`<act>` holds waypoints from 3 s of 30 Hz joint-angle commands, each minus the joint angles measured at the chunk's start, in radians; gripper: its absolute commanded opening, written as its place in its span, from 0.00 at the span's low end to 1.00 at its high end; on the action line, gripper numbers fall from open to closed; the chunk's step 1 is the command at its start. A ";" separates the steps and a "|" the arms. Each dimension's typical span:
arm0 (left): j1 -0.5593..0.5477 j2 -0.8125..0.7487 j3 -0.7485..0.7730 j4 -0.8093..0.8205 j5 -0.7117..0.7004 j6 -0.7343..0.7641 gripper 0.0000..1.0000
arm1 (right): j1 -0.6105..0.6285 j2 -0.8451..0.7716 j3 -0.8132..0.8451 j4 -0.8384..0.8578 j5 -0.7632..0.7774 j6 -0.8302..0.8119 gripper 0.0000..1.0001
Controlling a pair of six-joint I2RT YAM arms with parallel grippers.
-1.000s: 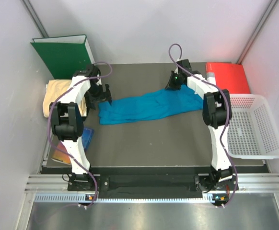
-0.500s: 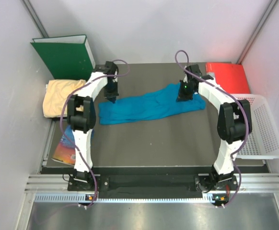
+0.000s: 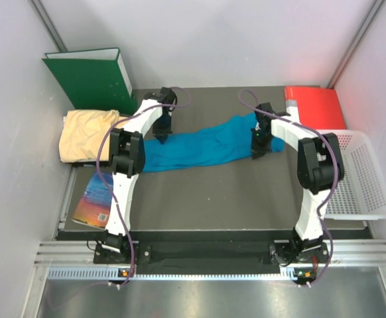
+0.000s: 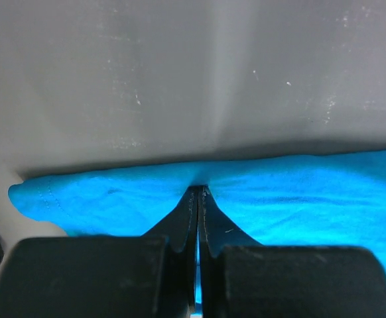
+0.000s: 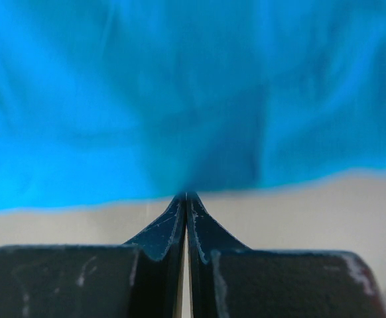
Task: Fold and stack the t-shirts
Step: Fold the tshirt
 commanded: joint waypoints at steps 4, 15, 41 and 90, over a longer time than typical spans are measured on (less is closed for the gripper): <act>0.013 0.030 -0.118 -0.169 -0.107 -0.048 0.00 | -0.008 0.210 0.207 0.083 0.102 -0.029 0.00; -0.049 -0.302 -0.700 -0.114 0.140 -0.071 0.00 | -0.006 0.406 0.513 0.217 0.022 0.007 0.01; -0.226 -0.376 -0.356 -0.178 0.104 -0.119 0.02 | 0.024 -0.107 -0.128 0.296 -0.590 0.128 0.59; -0.066 -0.405 -0.482 -0.028 0.209 -0.116 0.93 | 0.123 0.056 -0.029 -0.101 -0.327 -0.121 0.43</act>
